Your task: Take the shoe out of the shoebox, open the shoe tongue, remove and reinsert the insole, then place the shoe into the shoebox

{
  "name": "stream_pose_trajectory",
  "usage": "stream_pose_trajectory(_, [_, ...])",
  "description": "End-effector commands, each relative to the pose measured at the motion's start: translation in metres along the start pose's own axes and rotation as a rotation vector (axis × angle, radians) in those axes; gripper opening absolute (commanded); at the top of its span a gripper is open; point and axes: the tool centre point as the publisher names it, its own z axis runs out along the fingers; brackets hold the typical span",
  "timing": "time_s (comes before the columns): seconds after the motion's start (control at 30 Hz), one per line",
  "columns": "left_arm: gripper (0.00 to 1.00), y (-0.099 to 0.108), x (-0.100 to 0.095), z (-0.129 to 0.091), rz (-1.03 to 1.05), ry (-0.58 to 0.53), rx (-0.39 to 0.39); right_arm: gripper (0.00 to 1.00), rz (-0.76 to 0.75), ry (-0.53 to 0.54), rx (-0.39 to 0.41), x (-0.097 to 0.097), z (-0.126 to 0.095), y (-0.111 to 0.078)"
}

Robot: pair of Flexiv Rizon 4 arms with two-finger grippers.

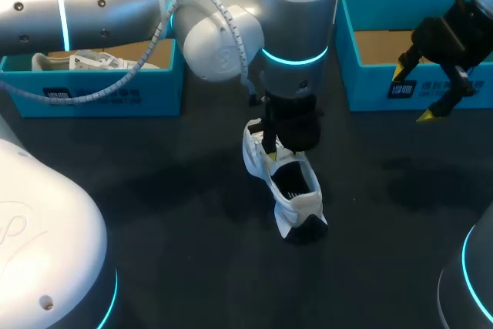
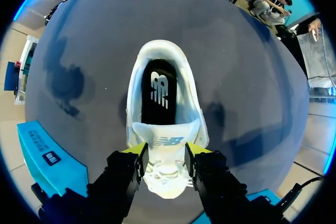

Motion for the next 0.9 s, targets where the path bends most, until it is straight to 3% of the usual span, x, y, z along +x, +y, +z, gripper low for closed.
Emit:
stream_pose_trajectory(0.03, [0.44, 0.000, 0.003, -0.002, -0.007, -0.026, -0.017, 1.00, 0.000, 0.003, 0.001, -0.002, 0.001, 0.000])
stream_pose_trajectory(0.33, [0.40, 0.006, 0.003, -0.016, -0.030, -0.041, -0.034, 1.00, 0.000, 0.003, 0.001, -0.002, 0.001, 0.000])
stream_pose_trajectory(0.37, [0.21, 0.005, 0.003, -0.016, -0.031, -0.044, -0.031, 1.00, 0.000, 0.003, 0.001, -0.002, 0.001, 0.000])
stream_pose_trajectory(0.4, [0.12, 0.003, 0.003, -0.014, -0.030, -0.045, -0.028, 1.00, 0.000, 0.003, 0.001, -0.002, 0.001, 0.000])
stream_pose_trajectory(0.5, [0.13, 0.000, 0.003, -0.012, -0.025, -0.041, -0.023, 1.00, 0.000, 0.003, 0.001, -0.002, 0.001, 0.000])
stream_pose_trajectory(0.53, [0.18, -0.003, 0.002, -0.006, -0.028, -0.042, -0.023, 1.00, 0.000, 0.003, 0.001, -0.002, 0.001, 0.000])
stream_pose_trajectory(0.8, [0.15, -0.018, 0.003, 0.014, -0.023, -0.042, -0.035, 1.00, 0.000, 0.003, 0.001, -0.002, 0.001, 0.000])
stream_pose_trajectory(0.9, [0.16, -0.019, 0.004, 0.013, -0.027, -0.051, -0.038, 1.00, 0.000, 0.003, 0.001, -0.002, 0.001, 0.000])
